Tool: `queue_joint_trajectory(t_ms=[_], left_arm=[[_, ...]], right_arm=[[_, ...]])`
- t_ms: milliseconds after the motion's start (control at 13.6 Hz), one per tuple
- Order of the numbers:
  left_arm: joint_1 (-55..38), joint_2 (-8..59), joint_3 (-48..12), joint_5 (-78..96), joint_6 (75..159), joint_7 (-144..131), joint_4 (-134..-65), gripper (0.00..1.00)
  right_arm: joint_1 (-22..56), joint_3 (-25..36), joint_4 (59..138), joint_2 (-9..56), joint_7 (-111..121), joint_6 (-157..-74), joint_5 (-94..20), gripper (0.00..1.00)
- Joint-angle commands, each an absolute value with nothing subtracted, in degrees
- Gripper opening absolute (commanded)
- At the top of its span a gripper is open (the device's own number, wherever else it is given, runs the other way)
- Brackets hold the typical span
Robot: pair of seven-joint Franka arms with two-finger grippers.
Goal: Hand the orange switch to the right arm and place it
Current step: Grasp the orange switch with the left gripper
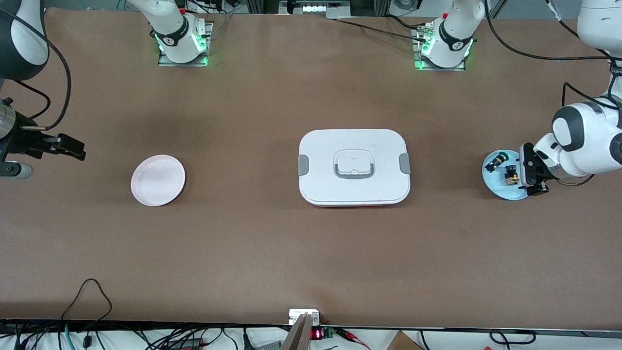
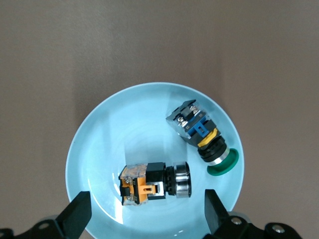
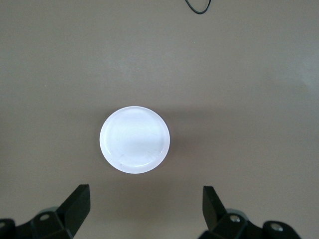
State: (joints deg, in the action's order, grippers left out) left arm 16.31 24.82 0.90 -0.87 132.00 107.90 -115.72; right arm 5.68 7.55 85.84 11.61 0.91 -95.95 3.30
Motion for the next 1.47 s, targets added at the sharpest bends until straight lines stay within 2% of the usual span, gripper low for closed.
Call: queue_joint_trajectory(t_ms=[0,440,881,954,1028,1101,1174,1248,1321,1394], left_arm=[[17.31,26.01,0.62,-0.79,133.59,110.92,-115.49,1.0],[17.67,27.24,0.62,2.98,133.77,110.83,-116.62,1.0],[17.67,28.48,0.62,3.52,138.16,111.0,-118.21,1.0],[17.67,28.48,0.62,3.52,138.34,111.18,-118.04,0.92],[17.67,28.39,0.62,3.52,138.34,111.27,-118.04,0.68],[17.67,28.3,0.62,3.52,138.25,111.62,-118.04,0.36],[17.67,28.3,0.62,3.52,138.25,112.67,-117.78,0.16],[17.67,27.95,0.62,3.43,138.25,113.81,-117.43,0.07],[17.58,27.51,0.62,3.6,138.16,113.47,-117.16,0.06],[17.58,26.64,0.62,5.69,138.08,111.73,-117.16,0.01]], right_arm=[[5.28,7.56,85.78,11.07,1.32,-95.36,2.55,1.0],[6.15,7.29,85.69,10.99,1.14,-95.27,2.29,1.0],[5.27,7.73,85.69,10.99,1.14,-94.66,-0.09,1.0],[5.71,7.73,85.78,10.99,1.32,-94.66,0.0,1.0],[5.89,7.56,85.78,11.07,1.23,-94.57,0.0,1.0],[6.06,7.47,85.78,11.25,1.14,-94.48,-0.09,1.0],[6.15,7.3,85.69,11.34,1.14,-94.57,-0.09,1.0],[6.15,7.21,85.78,11.51,1.14,-94.57,-0.17,1.0],[6.41,6.86,85.87,12.04,1.23,-94.48,-0.26,1.0],[6.68,6.77,85.87,12.3,1.23,-94.48,-1.31,1.0]])
